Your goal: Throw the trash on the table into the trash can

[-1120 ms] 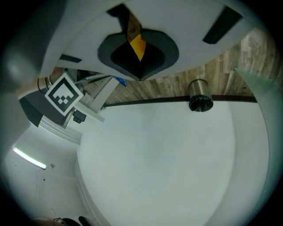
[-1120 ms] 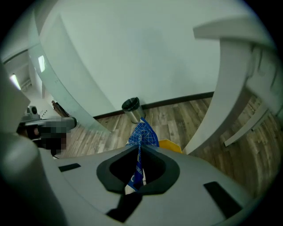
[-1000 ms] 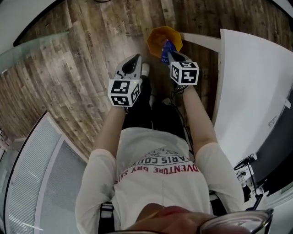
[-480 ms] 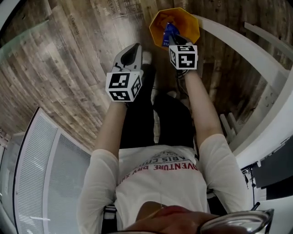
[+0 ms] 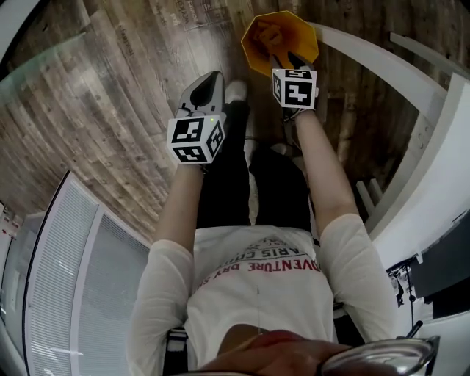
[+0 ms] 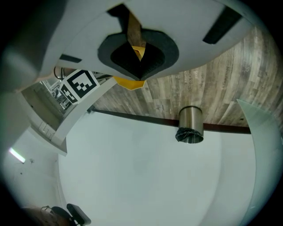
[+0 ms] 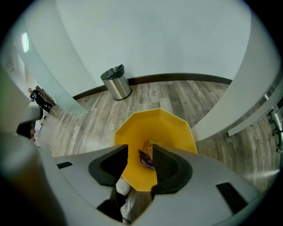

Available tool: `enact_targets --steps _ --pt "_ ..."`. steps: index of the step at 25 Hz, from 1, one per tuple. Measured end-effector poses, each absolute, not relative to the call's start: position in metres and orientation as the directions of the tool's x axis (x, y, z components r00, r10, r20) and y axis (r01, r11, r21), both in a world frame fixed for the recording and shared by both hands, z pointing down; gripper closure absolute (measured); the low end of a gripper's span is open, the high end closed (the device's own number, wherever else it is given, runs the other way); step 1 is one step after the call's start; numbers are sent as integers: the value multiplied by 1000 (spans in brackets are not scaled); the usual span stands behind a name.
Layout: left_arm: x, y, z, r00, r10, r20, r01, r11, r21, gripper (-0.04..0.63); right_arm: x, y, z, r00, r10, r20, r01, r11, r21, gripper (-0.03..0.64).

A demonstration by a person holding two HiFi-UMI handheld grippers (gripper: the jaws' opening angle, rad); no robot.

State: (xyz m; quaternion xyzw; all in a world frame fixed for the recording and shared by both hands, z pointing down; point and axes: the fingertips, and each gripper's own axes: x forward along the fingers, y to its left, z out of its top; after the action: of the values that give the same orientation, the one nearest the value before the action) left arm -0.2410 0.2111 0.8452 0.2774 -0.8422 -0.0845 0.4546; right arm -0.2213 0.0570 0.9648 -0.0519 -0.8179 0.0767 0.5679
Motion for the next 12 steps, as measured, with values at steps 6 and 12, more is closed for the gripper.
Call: enact_targets --steps 6,12 --pt "-244 199 777 -453 -561 693 -423 820 387 572 -236 50 867 -480 128 868 -53 983 -175 575" --pt "-251 167 654 -459 -629 628 -495 768 407 572 -241 41 717 -601 112 791 -86 975 -203 589"
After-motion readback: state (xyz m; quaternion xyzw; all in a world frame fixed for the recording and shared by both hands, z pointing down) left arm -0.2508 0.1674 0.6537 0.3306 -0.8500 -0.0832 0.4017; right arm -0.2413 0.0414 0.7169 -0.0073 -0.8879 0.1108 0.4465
